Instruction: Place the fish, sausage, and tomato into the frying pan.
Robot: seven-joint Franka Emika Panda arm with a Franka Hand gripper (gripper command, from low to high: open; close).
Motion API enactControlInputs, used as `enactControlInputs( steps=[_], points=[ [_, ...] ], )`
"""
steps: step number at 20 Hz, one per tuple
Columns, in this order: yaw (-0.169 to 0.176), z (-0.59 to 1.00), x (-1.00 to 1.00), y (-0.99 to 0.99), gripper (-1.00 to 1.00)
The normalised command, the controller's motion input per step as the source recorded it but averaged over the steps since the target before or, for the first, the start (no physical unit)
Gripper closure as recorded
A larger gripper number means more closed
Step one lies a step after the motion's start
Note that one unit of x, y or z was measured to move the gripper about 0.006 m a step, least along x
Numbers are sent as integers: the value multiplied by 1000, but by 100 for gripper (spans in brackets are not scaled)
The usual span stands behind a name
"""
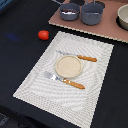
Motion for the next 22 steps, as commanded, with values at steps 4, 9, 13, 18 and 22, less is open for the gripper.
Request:
enactControlInputs(
  steps=[4,9,13,18,22],
  points=[
    [-2,-86,-264,-802,-100],
    [-9,-494,-401,-765,-100],
    [-73,-495,-528,-569,-100],
    [-145,-302,-579,-343,-100],
    [-134,-236,-484,-410,-100]
  ],
)
